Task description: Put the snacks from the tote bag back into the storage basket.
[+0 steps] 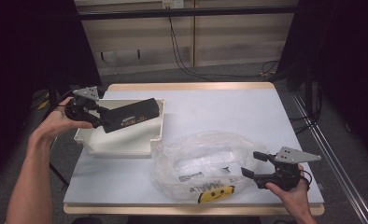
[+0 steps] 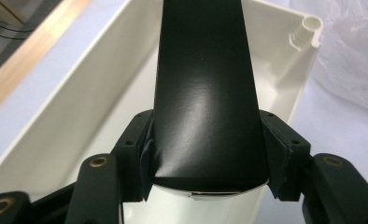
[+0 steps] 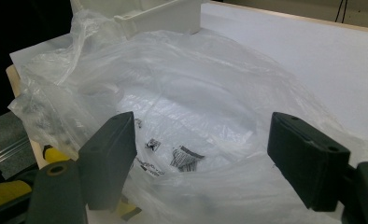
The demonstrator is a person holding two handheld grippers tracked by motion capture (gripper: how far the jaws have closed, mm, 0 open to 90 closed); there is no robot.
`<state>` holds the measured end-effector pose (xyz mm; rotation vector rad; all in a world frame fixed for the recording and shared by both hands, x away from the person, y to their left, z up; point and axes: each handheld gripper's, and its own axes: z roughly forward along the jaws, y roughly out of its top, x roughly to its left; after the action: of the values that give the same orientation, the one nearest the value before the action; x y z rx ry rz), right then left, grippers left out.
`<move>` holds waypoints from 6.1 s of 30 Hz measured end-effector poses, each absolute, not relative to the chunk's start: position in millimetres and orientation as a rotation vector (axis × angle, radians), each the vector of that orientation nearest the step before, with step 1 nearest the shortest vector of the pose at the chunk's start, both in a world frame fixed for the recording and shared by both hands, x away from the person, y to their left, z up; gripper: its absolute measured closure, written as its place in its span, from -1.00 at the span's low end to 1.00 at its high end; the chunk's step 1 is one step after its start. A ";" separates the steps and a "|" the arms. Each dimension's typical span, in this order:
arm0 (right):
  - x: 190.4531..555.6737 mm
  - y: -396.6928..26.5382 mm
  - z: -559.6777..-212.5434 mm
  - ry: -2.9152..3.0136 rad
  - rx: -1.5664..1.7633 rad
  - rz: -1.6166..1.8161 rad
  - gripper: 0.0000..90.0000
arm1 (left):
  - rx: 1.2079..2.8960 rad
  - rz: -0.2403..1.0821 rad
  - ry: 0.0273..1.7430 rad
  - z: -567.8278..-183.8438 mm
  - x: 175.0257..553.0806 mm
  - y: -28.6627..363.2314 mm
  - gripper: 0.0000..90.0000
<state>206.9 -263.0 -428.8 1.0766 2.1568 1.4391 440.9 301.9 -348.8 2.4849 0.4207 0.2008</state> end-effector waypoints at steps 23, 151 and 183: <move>207.5 -262.5 -431.8 2.180 1.061 1.443 -0.50 | 2.512 0.219 0.405 -393.2 466.3 295.1 -0.03; 213.7 -257.0 -432.4 2.216 1.022 1.436 -0.50 | 2.099 0.373 1.445 -453.8 436.6 302.3 0.99; 215.3 -256.0 -433.2 2.225 1.014 1.430 -0.50 | 1.952 0.280 1.735 -458.1 467.9 301.7 1.00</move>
<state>215.4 -256.0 -433.2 1.0144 2.2253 1.4301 467.9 301.7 -458.1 1.9522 1.7352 0.2798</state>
